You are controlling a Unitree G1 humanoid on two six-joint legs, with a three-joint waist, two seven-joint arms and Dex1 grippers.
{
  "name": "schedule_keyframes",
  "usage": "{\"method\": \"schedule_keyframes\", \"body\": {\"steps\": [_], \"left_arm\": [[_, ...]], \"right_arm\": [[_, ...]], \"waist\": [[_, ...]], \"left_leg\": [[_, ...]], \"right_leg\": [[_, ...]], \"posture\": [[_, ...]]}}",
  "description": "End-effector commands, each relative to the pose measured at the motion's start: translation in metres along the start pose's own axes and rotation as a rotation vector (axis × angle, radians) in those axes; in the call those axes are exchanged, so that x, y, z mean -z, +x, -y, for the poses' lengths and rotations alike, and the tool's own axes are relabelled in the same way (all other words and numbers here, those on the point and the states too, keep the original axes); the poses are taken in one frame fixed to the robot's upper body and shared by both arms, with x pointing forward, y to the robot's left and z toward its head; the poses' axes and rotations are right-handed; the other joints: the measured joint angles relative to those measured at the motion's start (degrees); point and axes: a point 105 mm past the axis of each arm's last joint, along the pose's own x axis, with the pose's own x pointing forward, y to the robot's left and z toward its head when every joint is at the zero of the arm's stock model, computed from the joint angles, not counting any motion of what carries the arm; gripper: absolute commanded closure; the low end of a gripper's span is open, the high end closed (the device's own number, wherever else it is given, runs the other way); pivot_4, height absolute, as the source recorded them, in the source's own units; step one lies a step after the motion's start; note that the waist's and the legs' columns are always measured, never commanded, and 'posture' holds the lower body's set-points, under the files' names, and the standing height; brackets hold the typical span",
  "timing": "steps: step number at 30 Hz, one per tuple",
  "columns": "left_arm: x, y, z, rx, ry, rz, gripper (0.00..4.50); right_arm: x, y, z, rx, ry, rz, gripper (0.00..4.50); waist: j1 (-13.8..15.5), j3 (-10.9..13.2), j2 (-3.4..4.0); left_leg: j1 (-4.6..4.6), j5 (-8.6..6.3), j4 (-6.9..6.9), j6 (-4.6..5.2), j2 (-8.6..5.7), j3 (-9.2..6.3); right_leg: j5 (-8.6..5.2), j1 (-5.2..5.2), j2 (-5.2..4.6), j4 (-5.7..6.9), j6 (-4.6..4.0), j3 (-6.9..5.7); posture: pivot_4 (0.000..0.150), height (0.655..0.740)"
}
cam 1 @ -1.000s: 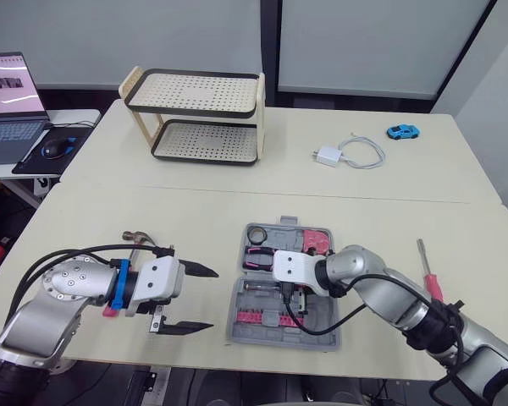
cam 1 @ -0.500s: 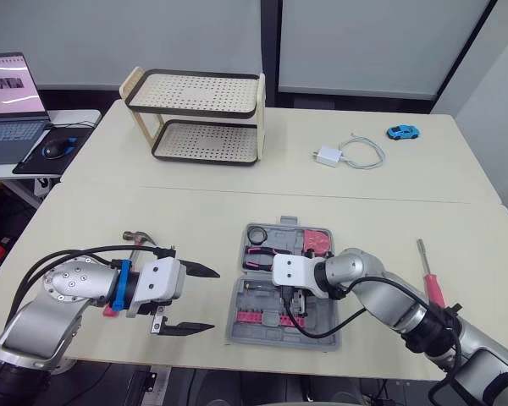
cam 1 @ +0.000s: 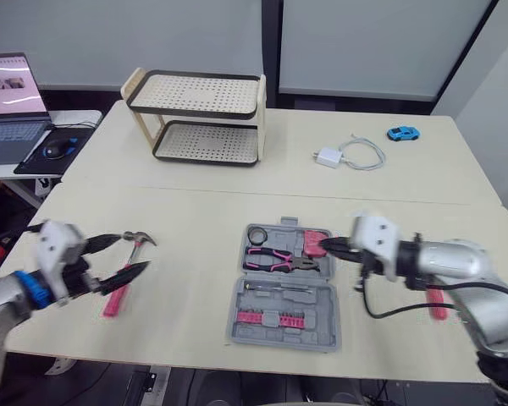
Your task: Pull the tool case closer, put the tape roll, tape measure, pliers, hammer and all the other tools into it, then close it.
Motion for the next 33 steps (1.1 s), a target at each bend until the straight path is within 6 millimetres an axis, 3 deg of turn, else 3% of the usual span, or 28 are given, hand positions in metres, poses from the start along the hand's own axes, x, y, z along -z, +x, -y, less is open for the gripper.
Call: {"method": "schedule_keyframes", "body": {"steps": [1,5,7,13,20,24,29,33], "left_arm": [[0.019,-0.039,-0.031,-0.203,-0.093,-0.038,0.0],[0.05,-0.068,-0.039,-0.29,-0.195,-0.114,0.0],[0.065,-0.079,-0.041,-0.317,-0.245,-0.15,0.0],[0.094,-0.099,-0.037,-0.329,-0.324,-0.24,0.0],[0.105,-0.101,-0.031,-0.324,-0.36,-0.254,0.0],[0.107,-0.101,-0.031,-0.339,-0.374,-0.247,0.0],[0.108,-0.101,-0.028,-0.353,-0.386,-0.24,0.0],[0.108,-0.102,-0.026,-0.365,-0.393,-0.236,0.0]], "right_arm": [[0.006,-0.049,0.018,0.148,0.03,-0.03,4.46],[0.04,-0.103,0.02,0.272,0.132,-0.157,4.46],[0.057,-0.128,0.009,0.294,0.18,-0.224,4.07],[0.093,-0.178,-0.03,0.357,0.343,-0.364,2.76],[0.114,-0.194,-0.048,0.477,0.456,-0.383,1.35],[0.123,-0.197,-0.049,0.516,0.48,-0.385,0.17],[0.124,-0.196,-0.042,0.511,0.461,-0.373,0.04],[0.112,-0.183,-0.027,0.447,0.383,-0.331,0.04]], "waist": [[0.0,0.0,0.0],[0.1,-0.1,-0.09],[0.1,-0.1,-0.13],[0.0,-0.4,-0.46],[-0.3,-0.5,-0.66],[-0.3,-0.5,-0.71],[-0.3,-0.5,-0.69],[-0.4,-0.5,-0.68]], "left_leg": [[0.04,0.0,-0.01,0.0,0.0,0.01],[0.2,0.0,-0.03,0.0,0.01,0.03],[0.25,0.0,-0.03,0.0,0.01,0.05],[0.53,-0.01,-0.16,0.0,0.04,0.09],[1.1,-0.05,-0.55,-0.06,0.12,0.48],[1.11,-0.05,-0.7,-0.07,0.09,0.6],[1.18,-0.05,-0.92,-0.07,0.11,0.59],[1.2,-0.05,-0.92,-0.07,0.1,0.64]], "right_leg": [[-0.02,0.02,0.0,0.02,-0.03,0.0],[-0.07,0.14,0.01,0.06,-0.11,0.01],[-0.1,0.18,0.02,0.07,-0.13,0.0],[-0.27,0.46,0.03,0.0,-0.18,0.02],[-0.66,0.84,-0.08,-0.44,-0.18,0.28],[-0.54,0.82,-0.13,-0.5,-0.03,0.34],[-0.44,0.79,-0.11,-0.5,-0.16,0.29],[-0.68,0.78,-0.13,-0.5,-0.2,0.34]], "posture": [[0.15,0.735],[0.15,0.735],[0.15,0.735],[0.15,0.735],[0.15,0.735],[0.15,0.735],[0.15,0.735],[0.15,0.735]]}}
